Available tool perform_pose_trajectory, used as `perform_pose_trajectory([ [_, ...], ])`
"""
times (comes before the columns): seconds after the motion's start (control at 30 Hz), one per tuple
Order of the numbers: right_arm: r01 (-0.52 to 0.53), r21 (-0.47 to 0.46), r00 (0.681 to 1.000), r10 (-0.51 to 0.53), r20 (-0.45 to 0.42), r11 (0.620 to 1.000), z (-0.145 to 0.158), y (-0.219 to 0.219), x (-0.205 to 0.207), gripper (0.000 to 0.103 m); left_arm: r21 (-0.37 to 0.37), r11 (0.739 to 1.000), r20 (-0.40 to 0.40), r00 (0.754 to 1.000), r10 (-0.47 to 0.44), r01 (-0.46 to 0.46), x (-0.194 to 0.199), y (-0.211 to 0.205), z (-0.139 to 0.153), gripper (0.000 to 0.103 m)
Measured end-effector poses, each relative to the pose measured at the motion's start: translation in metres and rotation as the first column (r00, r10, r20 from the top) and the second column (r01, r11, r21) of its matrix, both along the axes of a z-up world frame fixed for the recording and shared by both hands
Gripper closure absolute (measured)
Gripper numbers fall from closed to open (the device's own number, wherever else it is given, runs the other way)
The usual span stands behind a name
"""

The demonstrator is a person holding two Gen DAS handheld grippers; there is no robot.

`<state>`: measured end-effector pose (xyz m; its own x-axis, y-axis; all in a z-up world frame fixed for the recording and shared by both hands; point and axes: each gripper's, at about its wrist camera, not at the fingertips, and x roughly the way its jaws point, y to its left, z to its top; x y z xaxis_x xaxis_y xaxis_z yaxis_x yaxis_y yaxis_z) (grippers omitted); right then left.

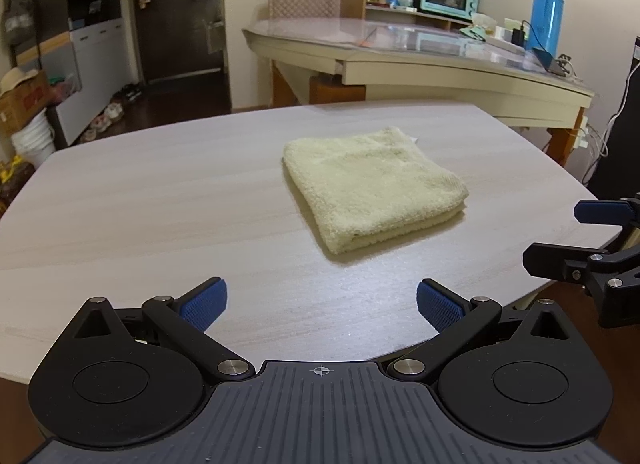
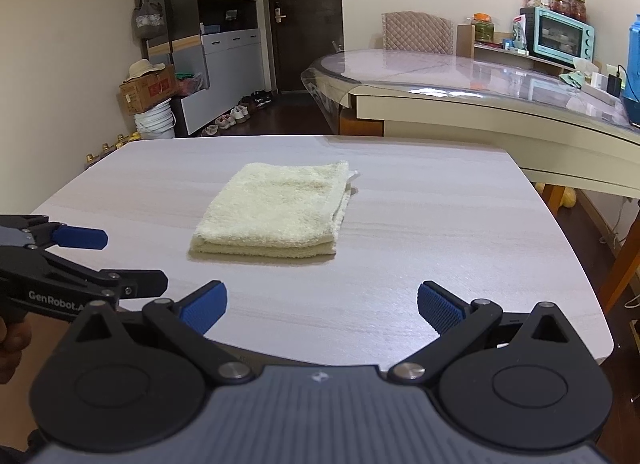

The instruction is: Fold towel

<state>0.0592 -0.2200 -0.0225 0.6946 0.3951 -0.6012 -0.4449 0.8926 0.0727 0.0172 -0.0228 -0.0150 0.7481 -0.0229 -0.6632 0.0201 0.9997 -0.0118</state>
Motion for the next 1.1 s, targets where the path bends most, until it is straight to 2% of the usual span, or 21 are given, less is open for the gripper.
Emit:
perform_pose_trajectory([
  [0.8, 0.026, 0.006, 1.0, -0.026, -0.012, 1.0, -0.003, -0.012, 0.009, 0.0, -0.01, 1.0, 0.012, 1.0, 0.025, -0.025, 0.005, -0.015, 0.001, 0.0],
  [1.1, 0.022, 0.004, 1.0, -0.022, -0.016, 1.0, -0.003, -0.011, 0.01, 0.0, -0.012, 0.999, 0.053, 0.998, 0.03, -0.03, -0.001, -0.014, 0.004, 0.0],
])
